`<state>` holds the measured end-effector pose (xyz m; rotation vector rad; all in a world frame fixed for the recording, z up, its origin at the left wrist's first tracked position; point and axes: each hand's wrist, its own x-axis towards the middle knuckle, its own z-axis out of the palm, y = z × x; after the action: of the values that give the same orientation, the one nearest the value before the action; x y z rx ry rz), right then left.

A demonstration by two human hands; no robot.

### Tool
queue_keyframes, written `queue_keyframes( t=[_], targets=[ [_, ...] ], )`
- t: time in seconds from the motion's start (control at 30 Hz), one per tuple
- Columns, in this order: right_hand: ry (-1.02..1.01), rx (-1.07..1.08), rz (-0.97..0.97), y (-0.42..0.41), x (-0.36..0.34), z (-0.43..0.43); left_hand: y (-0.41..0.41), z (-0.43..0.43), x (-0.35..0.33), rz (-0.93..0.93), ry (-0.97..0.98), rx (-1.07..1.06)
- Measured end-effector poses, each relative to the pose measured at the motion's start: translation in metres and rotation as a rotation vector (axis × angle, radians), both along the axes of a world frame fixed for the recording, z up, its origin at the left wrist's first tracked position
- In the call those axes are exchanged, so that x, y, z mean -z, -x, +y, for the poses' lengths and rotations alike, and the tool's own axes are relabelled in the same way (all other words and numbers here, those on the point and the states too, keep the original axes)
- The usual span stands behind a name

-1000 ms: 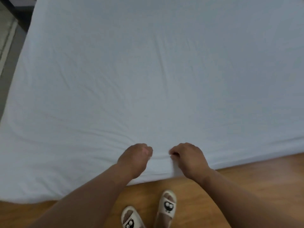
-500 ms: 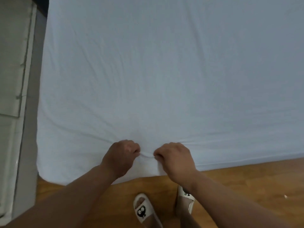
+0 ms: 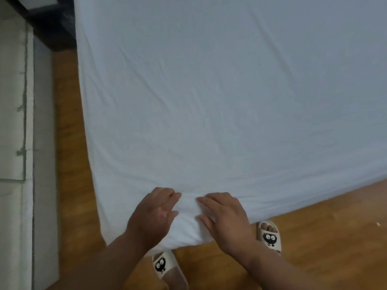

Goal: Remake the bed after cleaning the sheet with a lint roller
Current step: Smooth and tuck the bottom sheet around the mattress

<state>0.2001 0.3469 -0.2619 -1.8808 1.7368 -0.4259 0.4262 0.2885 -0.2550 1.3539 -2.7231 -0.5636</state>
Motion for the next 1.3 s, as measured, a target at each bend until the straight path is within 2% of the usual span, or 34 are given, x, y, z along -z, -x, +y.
queue_keyframes(
  t=[0.1,0.23,0.37,0.47,0.57,0.67,0.77,0.83,0.93,1.13,1.2,1.3],
  targets=[
    [0.044,0.073,0.082,-0.053,0.008,-0.011,-0.026,-0.008,0.005,-0.009,0.010,-0.007],
    [-0.046,0.113,0.230,-0.066,0.009,-0.025,-0.009,-0.031,-0.004,-0.209,-0.114,-0.026],
    [-0.151,0.018,0.158,-0.063,0.000,-0.019,-0.013,-0.035,-0.004,-0.246,-0.256,0.069],
    [-0.134,0.030,0.181,-0.071,-0.004,-0.012,-0.023,-0.031,-0.009,-0.174,-0.317,0.090],
    [-0.108,0.012,0.139,-0.095,-0.013,-0.004,-0.043,-0.030,-0.012,-0.022,-0.330,0.144],
    [-0.105,-0.055,0.007,-0.138,-0.017,0.010,-0.102,-0.021,-0.006,0.019,-0.248,0.157],
    [-0.063,0.012,0.067,-0.170,0.000,0.014,-0.148,-0.016,0.001,0.048,-0.083,0.090],
    [-0.050,0.088,0.074,-0.175,0.009,0.006,-0.142,-0.024,0.005,0.018,-0.085,0.099],
    [-0.138,0.058,0.042,-0.167,0.008,0.001,-0.128,-0.035,0.001,-0.083,-0.222,0.045],
    [-0.193,0.095,-0.032,-0.184,-0.006,0.031,-0.131,-0.040,-0.019,-0.247,-0.382,0.137],
    [-0.268,0.232,-0.141,-0.193,-0.008,0.052,-0.133,-0.043,-0.023,-0.252,-0.423,0.151],
    [-0.392,0.800,-0.266,-0.208,-0.002,0.080,-0.160,-0.050,-0.018,-0.403,-0.521,0.016]
  ],
)
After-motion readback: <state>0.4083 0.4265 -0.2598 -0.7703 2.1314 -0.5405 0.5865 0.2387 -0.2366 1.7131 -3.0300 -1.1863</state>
